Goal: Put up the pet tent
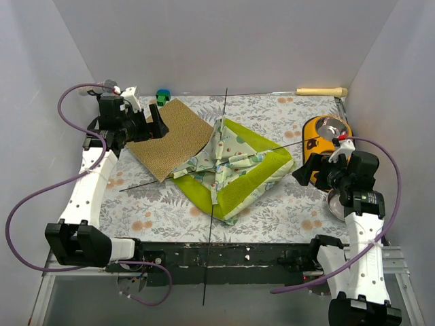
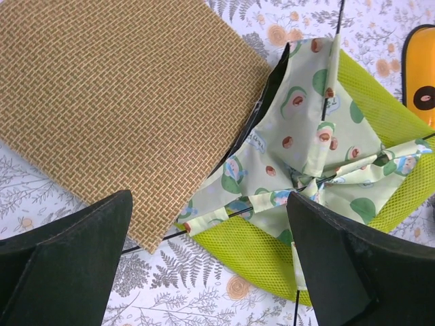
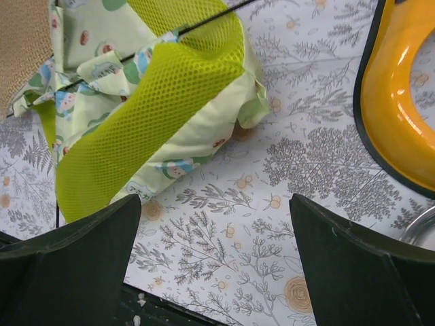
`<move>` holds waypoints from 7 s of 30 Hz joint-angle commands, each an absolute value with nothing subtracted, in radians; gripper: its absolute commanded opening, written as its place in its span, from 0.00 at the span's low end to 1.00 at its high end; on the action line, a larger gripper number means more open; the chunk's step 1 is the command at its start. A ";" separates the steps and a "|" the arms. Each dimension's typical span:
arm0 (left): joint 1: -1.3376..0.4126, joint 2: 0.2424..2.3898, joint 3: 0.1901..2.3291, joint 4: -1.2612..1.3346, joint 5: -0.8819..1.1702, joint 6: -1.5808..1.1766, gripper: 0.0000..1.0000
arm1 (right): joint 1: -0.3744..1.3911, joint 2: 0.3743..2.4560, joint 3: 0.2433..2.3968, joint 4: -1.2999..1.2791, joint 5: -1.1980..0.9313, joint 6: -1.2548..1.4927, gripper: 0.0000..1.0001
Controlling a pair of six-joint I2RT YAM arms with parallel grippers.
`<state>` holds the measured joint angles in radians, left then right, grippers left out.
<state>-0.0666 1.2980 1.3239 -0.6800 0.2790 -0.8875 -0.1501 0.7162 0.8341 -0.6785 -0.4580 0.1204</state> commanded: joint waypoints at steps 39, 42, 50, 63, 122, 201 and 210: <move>-0.118 1.313 1.331 -0.677 0.779 -0.557 0.98 | 0.087 0.830 0.880 0.131 -0.595 0.368 0.01; -0.118 1.318 1.367 -0.605 0.801 -0.667 0.98 | 0.087 0.853 1.036 0.152 -0.646 0.348 0.01; -0.117 1.367 1.508 -0.594 0.936 -0.746 0.98 | 0.094 1.035 1.422 0.156 -0.660 0.410 0.01; -0.123 1.309 1.287 -0.555 1.054 -0.833 0.94 | 0.359 1.302 1.606 -0.207 -0.201 0.296 0.01; -1.174 1.143 0.971 -0.390 0.718 0.256 0.51 | 0.502 1.479 1.152 0.315 -0.651 -0.088 0.01; -1.080 1.290 1.054 -0.107 0.818 -0.095 0.00 | 0.244 1.262 0.242 0.805 -0.853 1.083 0.87; -1.035 1.285 1.126 -0.114 0.821 -0.127 0.00 | 0.422 1.661 0.385 1.417 -0.862 1.397 0.90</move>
